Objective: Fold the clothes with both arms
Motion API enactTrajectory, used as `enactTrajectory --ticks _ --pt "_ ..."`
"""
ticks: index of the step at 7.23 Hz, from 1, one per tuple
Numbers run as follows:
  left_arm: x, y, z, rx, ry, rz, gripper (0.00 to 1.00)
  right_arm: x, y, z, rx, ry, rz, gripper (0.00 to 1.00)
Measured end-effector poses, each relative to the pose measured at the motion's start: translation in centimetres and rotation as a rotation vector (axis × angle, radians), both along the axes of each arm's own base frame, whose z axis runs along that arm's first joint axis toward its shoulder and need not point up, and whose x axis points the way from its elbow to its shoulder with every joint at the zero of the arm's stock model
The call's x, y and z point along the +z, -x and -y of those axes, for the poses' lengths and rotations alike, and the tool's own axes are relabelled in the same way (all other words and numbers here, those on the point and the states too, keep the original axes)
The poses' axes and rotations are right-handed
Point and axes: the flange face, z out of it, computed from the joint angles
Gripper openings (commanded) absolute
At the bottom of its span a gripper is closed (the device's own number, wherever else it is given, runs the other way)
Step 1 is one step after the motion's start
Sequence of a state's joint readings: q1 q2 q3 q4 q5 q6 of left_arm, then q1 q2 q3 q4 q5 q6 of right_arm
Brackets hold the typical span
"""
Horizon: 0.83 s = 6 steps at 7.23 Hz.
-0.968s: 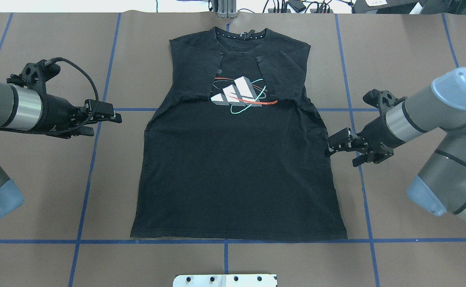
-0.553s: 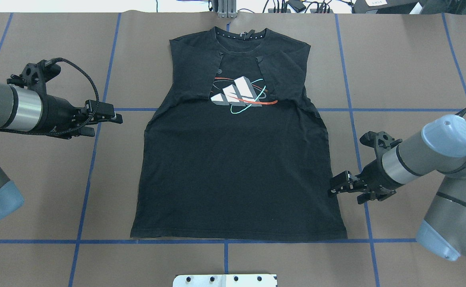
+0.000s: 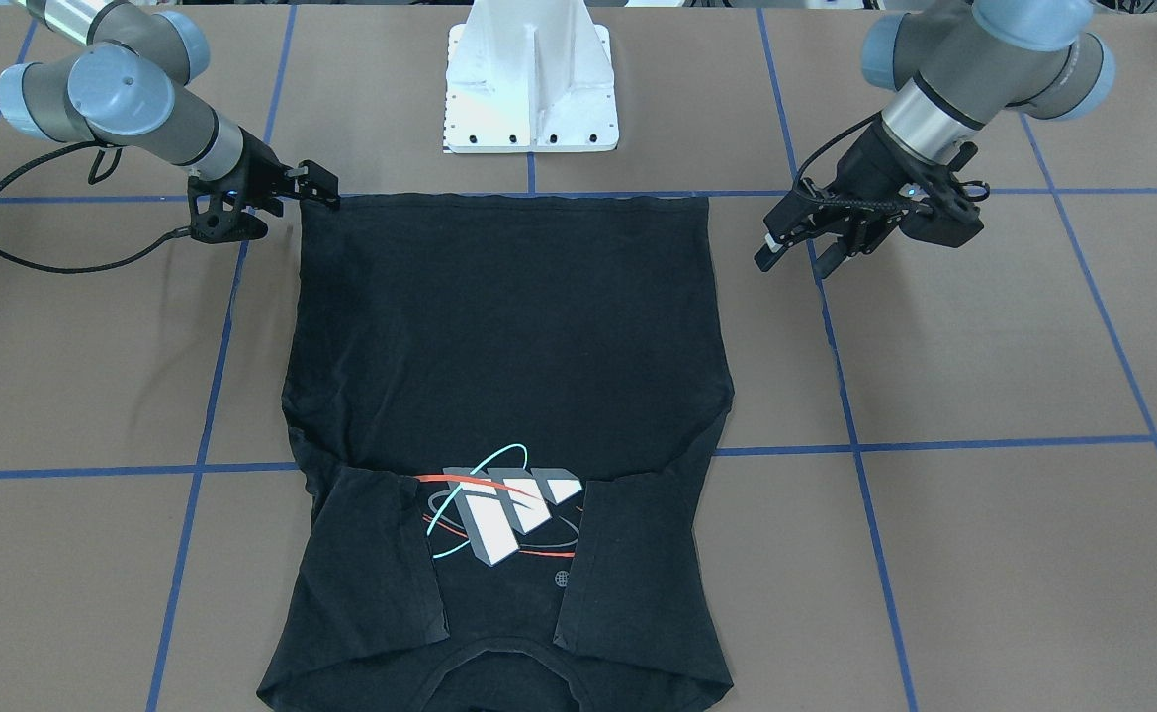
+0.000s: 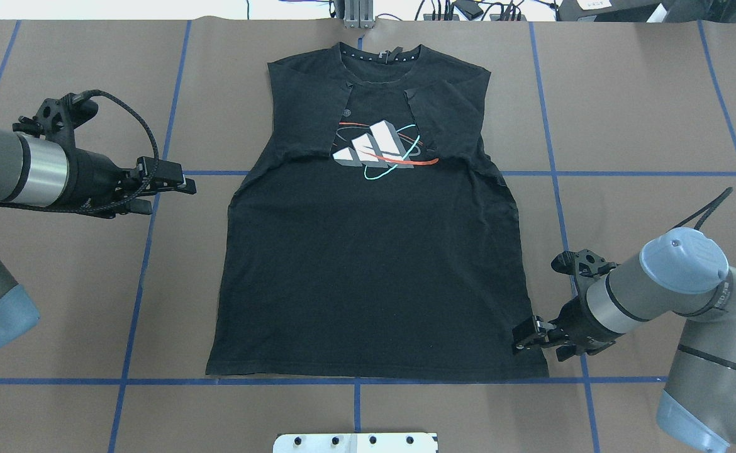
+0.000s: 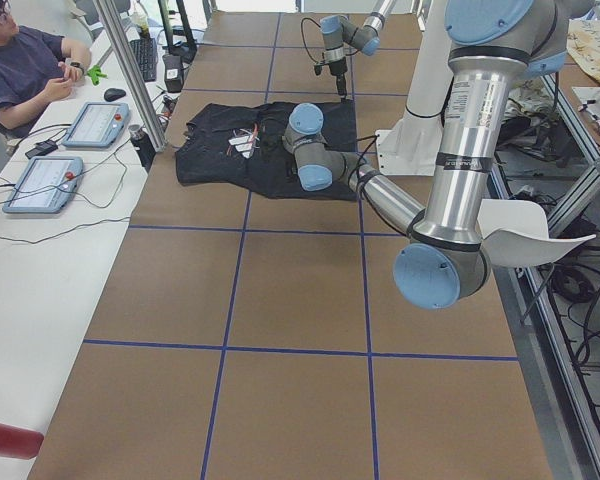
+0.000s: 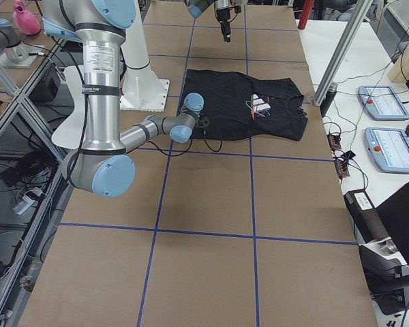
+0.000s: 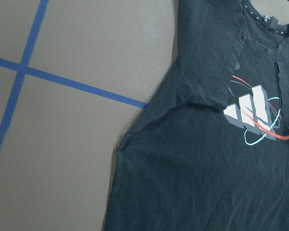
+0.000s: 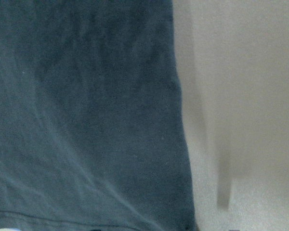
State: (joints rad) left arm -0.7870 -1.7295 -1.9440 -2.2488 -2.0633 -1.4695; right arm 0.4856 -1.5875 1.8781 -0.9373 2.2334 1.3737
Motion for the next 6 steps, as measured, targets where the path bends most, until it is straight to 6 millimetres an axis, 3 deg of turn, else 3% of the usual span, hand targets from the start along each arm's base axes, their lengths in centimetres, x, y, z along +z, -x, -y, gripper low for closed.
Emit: enactTrajectory --ticks 6 --pt "-0.22 0.04 -0.11 0.001 -0.003 -0.003 1.00 0.32 0.14 -0.15 0.010 -0.008 -0.011 0.76"
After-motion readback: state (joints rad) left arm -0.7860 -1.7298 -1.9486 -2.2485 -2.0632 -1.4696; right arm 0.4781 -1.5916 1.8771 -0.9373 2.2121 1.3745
